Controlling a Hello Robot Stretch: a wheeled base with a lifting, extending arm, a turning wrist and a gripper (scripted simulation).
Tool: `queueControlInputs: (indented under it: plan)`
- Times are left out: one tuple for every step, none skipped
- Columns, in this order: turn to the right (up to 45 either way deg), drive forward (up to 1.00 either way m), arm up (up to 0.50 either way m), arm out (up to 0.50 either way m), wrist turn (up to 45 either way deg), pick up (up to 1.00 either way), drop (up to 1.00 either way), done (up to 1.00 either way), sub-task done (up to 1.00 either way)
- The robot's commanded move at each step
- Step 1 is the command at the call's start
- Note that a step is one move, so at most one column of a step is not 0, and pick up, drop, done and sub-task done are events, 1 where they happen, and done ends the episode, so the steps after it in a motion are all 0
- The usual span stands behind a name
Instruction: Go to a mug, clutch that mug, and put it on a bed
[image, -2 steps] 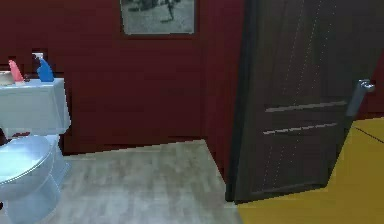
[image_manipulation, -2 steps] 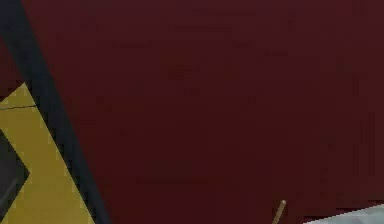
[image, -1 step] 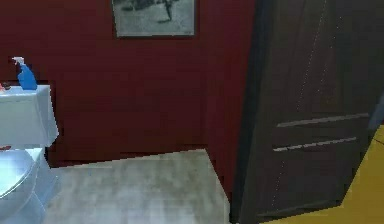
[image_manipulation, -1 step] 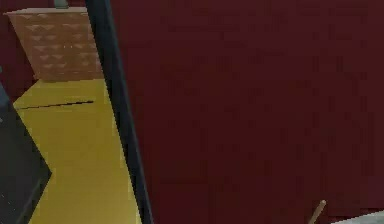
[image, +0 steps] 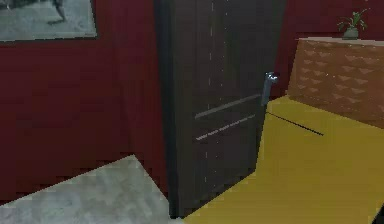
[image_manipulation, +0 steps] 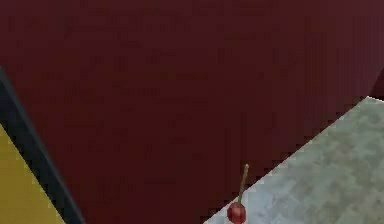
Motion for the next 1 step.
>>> queueControlInputs:
  plan:
    - [0.0,0.25,0.0,0.0,0.0,0.0,0.0,0.0,0.0]
